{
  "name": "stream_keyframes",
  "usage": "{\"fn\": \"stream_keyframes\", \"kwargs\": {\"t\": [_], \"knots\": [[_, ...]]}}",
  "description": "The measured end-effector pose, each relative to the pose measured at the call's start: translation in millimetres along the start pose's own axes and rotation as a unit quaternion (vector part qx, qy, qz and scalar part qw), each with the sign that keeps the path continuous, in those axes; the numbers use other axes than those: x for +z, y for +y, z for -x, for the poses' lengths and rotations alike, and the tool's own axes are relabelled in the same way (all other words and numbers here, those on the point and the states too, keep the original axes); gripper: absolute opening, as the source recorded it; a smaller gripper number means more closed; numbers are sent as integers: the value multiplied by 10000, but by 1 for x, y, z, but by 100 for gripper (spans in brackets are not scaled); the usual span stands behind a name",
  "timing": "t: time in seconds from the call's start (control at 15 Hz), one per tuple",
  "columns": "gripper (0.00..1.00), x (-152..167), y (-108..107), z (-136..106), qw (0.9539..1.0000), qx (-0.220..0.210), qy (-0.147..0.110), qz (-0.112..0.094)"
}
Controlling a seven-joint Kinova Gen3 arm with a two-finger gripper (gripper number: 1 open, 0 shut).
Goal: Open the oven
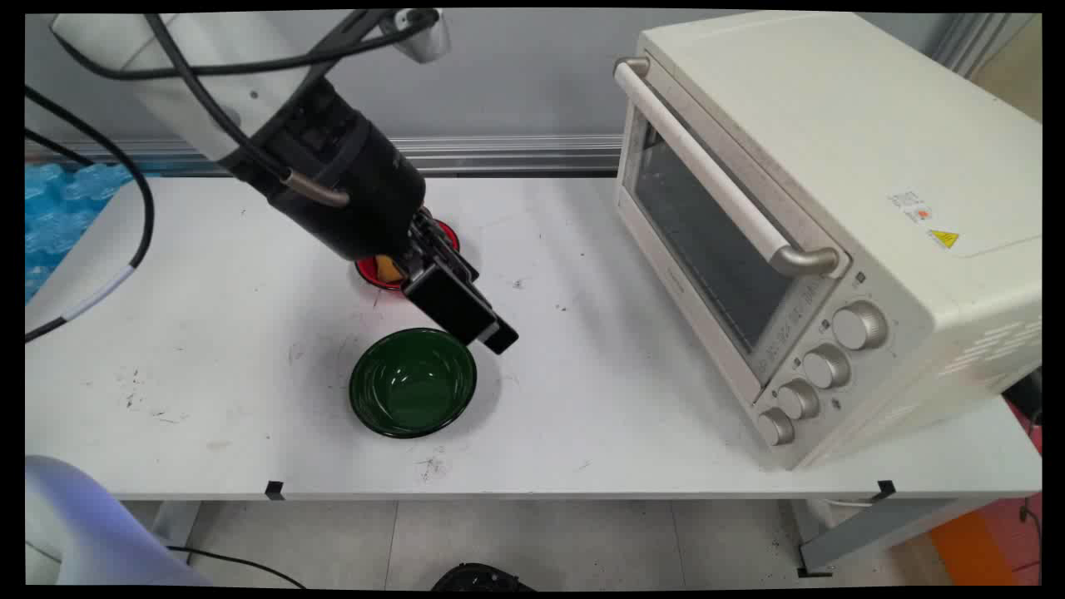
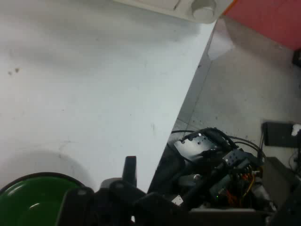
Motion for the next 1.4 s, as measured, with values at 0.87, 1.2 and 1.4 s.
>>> {"fn": "stream_keyframes", "kwargs": {"t": [0.87,1.2,1.4], "knots": [[100,-7,-3,-58,9975,-499,360,-340],[100,1,-2,-91,9931,-824,618,-568],[100,5,-4,-109,9893,-1007,748,-739]]}}
